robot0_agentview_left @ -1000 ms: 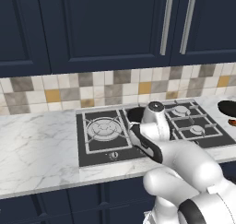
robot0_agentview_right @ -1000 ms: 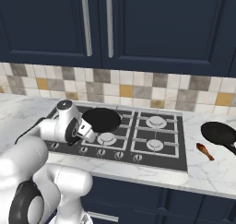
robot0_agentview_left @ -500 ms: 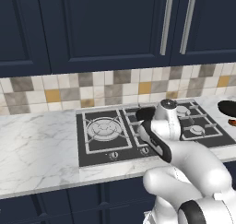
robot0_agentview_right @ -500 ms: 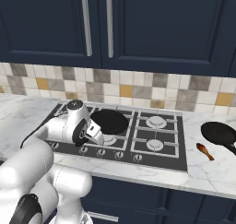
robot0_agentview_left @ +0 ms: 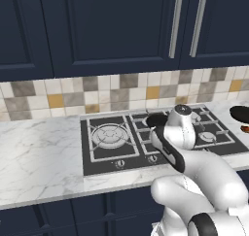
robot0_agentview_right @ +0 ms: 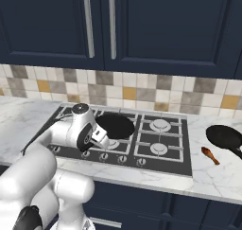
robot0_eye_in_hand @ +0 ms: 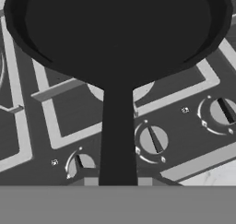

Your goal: Place both pans onto different burners. Then place the cucumber and the chicken drumstick on different pans.

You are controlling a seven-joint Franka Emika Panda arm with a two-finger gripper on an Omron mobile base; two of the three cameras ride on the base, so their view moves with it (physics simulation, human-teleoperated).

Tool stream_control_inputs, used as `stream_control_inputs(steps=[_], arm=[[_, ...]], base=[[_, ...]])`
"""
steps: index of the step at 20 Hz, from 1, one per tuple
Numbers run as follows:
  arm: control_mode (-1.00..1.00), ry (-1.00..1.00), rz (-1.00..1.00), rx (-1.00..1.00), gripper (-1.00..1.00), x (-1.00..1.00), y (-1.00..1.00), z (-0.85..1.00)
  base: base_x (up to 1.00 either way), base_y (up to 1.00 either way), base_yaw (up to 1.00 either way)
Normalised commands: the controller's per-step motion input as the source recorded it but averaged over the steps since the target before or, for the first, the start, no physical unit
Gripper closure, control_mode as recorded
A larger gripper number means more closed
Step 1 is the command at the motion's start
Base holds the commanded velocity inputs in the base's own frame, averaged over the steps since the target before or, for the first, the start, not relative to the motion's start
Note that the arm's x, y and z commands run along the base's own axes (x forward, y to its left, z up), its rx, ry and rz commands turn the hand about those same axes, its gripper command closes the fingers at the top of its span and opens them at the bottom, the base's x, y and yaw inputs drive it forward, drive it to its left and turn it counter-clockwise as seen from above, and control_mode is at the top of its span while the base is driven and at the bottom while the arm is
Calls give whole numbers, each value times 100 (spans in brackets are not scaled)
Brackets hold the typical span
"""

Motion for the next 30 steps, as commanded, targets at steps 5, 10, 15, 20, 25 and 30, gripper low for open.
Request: stream_control_inputs(steps=[5, 10, 15, 20, 25, 30], arm=[[-100, -2, 0, 0, 100, -53, 0, 0], [-100, -2, 0, 0, 100, -59, 0, 0], [-100, -1, 0, 2, 100, -17, 0, -1], [-100, 0, 0, 3, 100, 1, 8, -3], [-100, -1, 0, 0, 100, -15, 27, 14], [-100, 0, 1, -7, 100, -33, 26, 0]], base=[[0, 0, 0], [0, 0, 0], [0, 0, 0], [0, 0, 0], [0, 0, 0], [0, 0, 0]])
